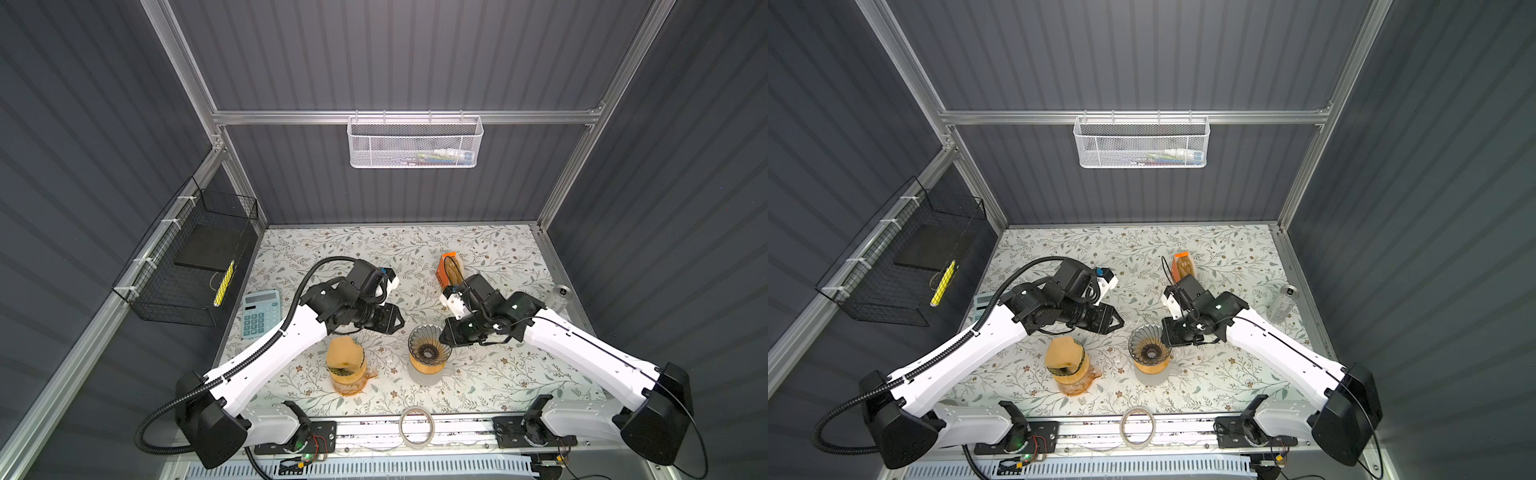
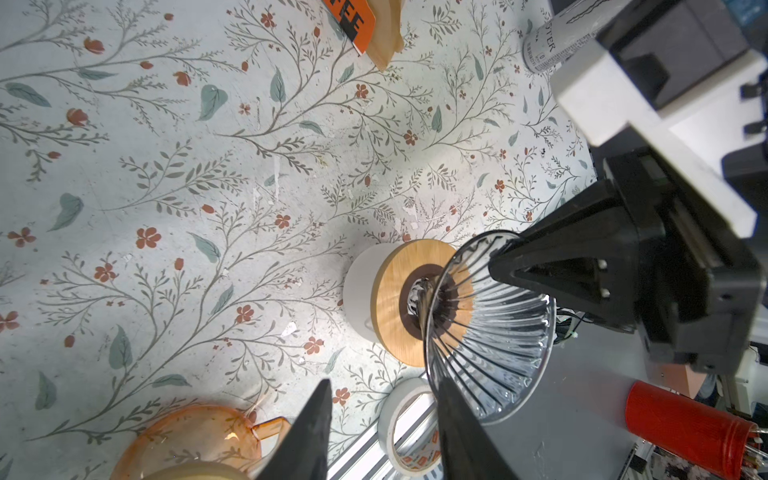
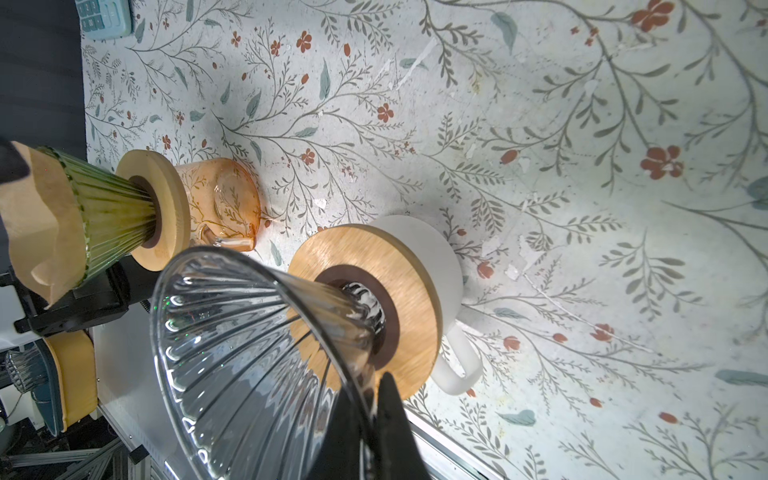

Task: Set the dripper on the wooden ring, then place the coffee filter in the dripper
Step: 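Carry the glass dripper over the wooden ring while the left gripper approaches its rim, then grasp the dripper rim with the left gripper while the right gripper holds it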

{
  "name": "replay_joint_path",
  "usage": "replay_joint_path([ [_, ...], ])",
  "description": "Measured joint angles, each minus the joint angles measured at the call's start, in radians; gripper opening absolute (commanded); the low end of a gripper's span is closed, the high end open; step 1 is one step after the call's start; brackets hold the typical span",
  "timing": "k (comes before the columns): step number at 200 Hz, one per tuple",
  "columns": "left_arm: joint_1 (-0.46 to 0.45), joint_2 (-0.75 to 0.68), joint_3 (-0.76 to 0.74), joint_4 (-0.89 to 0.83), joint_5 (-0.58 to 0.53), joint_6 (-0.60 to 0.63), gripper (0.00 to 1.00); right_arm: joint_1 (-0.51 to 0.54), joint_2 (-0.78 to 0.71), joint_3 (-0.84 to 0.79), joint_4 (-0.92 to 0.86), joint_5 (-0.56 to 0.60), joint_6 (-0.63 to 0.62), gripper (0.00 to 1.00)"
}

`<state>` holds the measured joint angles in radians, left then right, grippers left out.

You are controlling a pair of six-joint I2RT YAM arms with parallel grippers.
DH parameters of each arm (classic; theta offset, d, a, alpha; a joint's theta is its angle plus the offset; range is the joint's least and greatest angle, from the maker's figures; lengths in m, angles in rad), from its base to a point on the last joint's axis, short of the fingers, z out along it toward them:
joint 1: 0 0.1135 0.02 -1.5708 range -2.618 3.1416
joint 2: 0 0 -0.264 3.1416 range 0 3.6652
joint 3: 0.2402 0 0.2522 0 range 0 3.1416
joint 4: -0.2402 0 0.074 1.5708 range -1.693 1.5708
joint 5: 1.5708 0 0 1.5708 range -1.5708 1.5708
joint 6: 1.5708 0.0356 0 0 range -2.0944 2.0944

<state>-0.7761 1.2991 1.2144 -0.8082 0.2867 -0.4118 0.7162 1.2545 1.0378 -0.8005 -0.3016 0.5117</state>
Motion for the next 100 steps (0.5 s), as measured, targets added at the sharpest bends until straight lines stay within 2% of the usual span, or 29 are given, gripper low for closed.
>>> replay_joint_path([
  [65,-0.068,0.028,-0.041,0.022,0.030,-0.030,0.41,0.000,0.008,-0.005,0.015,0.002,0.004,0.00],
  [100,-0.104,0.078,-0.041,0.018,0.025,-0.029,0.40,0.000,0.008,-0.006,0.023,0.006,0.005,0.08],
])
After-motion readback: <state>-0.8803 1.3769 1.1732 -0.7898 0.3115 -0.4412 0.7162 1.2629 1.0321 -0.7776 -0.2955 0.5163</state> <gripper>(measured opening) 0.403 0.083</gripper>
